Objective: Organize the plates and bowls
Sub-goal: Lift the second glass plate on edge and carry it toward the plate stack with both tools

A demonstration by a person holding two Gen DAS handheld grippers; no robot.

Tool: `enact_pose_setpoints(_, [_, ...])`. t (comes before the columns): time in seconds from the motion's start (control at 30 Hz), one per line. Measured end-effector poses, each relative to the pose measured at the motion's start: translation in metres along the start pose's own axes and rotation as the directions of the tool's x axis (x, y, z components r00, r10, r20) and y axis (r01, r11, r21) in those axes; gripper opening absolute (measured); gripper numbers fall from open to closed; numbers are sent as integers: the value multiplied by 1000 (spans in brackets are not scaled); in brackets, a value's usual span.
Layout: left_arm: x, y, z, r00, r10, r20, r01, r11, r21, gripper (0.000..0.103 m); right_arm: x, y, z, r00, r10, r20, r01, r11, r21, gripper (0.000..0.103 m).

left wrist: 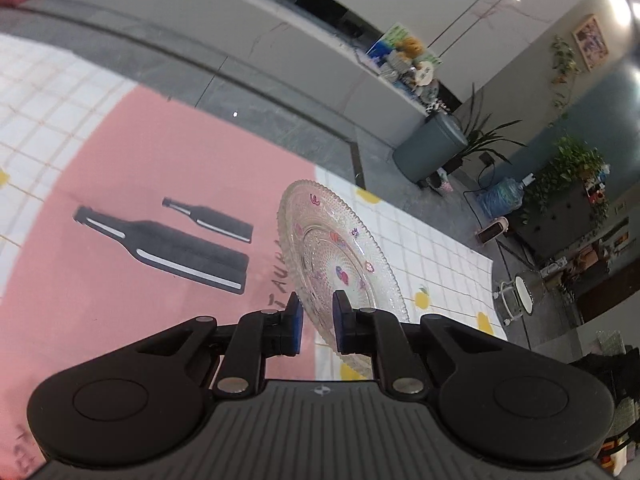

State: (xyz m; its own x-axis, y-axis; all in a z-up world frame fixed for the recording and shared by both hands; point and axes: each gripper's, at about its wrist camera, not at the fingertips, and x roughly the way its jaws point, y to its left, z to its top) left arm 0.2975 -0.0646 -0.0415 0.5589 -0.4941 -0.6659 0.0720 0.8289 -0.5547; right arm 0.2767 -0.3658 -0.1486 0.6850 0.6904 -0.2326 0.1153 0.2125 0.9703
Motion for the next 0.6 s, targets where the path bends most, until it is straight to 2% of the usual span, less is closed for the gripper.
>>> enact_pose_setpoints(0.23, [-51,-24,-13,999,-2,48,-2,996,94,17,-27,36,-30,999,44,-16,-45,998,-49,10])
enact_pose_setpoints(0.37, [-80,-34,-27,997,-13,72,5,993,114,17,-47,53,-52,998,60,-22,-61,996,-72,10])
enact_pose_setpoints(0.47, [-100,-40,-44,996,-10,88,-1,991,133,18,-62,62,-70,998,54,-34,-57,994,-94,10])
enact_pose_setpoints(0.6, [-118,-41,-71,995,28,95,-41,990,132,18,-83,60,-98,998,15,-54,-21,993,-118,10])
